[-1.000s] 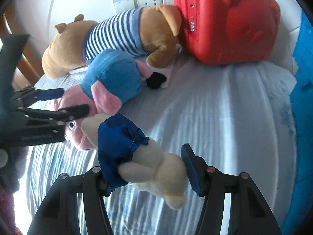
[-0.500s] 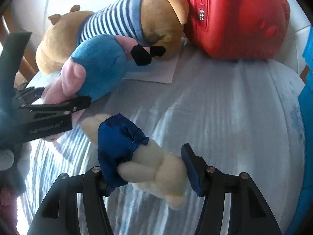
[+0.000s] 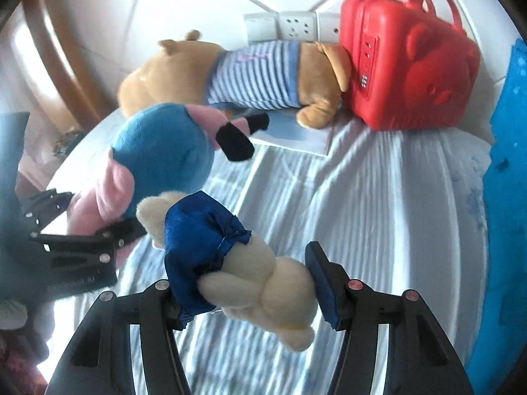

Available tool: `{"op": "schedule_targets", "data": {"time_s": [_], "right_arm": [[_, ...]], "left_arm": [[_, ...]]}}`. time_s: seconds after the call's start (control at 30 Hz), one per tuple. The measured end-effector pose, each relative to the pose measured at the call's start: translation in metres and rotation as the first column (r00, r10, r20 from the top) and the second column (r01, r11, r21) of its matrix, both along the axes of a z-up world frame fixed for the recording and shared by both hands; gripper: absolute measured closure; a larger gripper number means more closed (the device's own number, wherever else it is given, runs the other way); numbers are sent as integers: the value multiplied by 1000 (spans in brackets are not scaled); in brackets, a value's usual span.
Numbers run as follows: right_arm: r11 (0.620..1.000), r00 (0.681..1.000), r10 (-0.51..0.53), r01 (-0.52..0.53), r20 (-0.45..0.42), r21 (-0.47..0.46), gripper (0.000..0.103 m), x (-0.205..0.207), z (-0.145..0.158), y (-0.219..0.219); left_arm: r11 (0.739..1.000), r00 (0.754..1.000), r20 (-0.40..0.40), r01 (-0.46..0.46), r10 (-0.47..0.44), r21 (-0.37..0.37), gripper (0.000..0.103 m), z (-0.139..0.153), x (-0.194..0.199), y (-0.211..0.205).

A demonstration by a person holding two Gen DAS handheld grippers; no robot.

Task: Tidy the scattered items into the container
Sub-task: 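Grasp the pig plush with the left gripper while the right gripper grasps the bunny plush, then lift and carry both plushes in both grippers over the blue crate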

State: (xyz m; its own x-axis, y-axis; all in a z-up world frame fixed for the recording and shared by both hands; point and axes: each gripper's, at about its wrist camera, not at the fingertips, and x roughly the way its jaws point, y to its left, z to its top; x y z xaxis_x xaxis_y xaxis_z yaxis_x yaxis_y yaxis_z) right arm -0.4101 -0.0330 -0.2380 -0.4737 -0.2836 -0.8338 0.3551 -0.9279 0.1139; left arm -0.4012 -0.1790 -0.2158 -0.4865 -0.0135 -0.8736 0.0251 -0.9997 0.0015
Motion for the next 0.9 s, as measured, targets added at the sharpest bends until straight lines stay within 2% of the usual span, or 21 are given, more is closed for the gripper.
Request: {"op": "schedule_targets", "data": {"time_s": [0.33,0.53,0.9], "right_arm": [[997,996,40,-35,-82,62,45,97,46,-20],[996,994,48,-41,-93,79,45,149,56,-15],[993,992,89,-82,-90,84,45,224,63,4]], "left_arm": [[998,998,-21,-65,64,-10,25,44,120,-10],[996,996,-20,-83,83,-16,25,52,177,-6],[994,994,-32,-107,106,-11,25,59,259,5]]}}
